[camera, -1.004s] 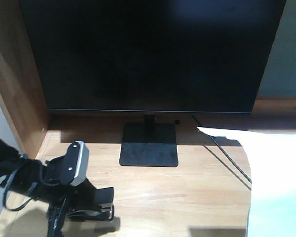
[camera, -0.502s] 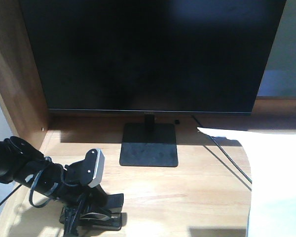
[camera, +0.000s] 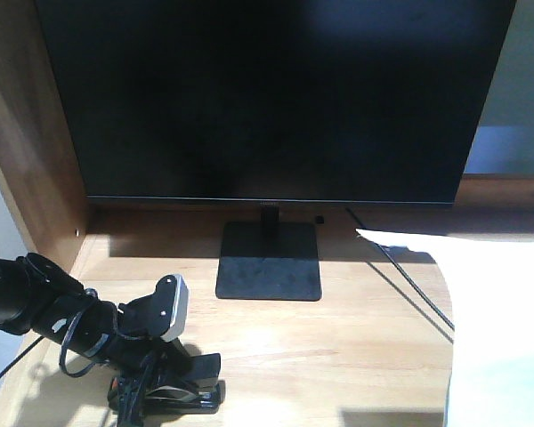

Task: Grab stapler and paper to desk for stapling
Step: 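Lower the black stapler onto the desk with the left gripper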

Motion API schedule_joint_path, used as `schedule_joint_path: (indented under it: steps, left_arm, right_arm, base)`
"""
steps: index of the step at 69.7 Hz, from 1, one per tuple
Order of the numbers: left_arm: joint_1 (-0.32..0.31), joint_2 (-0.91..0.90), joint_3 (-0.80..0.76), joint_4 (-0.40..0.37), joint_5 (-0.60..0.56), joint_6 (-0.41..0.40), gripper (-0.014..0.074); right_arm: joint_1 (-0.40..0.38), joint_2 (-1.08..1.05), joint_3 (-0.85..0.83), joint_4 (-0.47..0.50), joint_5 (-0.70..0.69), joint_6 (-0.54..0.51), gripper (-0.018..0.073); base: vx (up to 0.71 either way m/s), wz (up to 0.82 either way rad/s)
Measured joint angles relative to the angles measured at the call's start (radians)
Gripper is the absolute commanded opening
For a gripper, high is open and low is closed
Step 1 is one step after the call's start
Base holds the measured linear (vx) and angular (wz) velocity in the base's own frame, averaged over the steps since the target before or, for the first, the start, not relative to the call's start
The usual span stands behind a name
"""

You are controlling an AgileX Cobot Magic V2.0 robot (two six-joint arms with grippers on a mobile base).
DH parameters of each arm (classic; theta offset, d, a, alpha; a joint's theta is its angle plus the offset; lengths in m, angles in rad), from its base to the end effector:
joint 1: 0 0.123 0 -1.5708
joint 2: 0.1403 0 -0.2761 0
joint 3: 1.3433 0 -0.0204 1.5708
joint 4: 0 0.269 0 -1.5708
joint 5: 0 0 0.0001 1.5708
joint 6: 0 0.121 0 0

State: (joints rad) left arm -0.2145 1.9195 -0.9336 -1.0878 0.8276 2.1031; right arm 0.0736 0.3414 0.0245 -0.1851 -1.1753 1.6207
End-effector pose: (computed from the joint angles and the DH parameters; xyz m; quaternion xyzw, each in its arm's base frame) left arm 0.3073 -0.1478 0.0792 0.6301 0.6886 -0.2606 0.2467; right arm 0.0929 0.0274 0.2892 0.1641 0.3001 0.7006 0.6262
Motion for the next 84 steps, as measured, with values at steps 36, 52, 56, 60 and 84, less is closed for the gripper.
schedule_joint_path:
  steps: [36,52,56,60,84]
  left_arm:
    - [0.000,0.000,0.000,-0.028,0.027,-0.104,0.0711]
    - [0.000,-0.015,-0.009,-0.032,0.022,-0.203,0.0707]
    - [0.000,-0.029,-0.016,-0.033,0.021,-0.209,0.0689]
    - [0.000,-0.043,-0.021,-0.034,0.027,-0.214,0.0665]
    - [0.000,-0.161,-0.023,-0.034,0.041,-0.255,0.0448]
  right_arm:
    - [0.000,0.000,0.000,0.000,0.000,0.000,-0.0005]
    - [0.000,0.000,0.000,0.000,0.000,0.000,-0.0005]
    - [0.000,0.000,0.000,0.000,0.000,0.000,-0.0005]
    - [0.000,0.000,0.000,0.000,0.000,0.000,-0.0005]
    - [0.000,0.000,0.000,0.000,0.000,0.000,-0.0005]
  base:
    - [0.00,0.00]
    - [0.00,0.00]
    - [0.00,0.00]
    - [0.00,0.00]
    - [0.00,0.00]
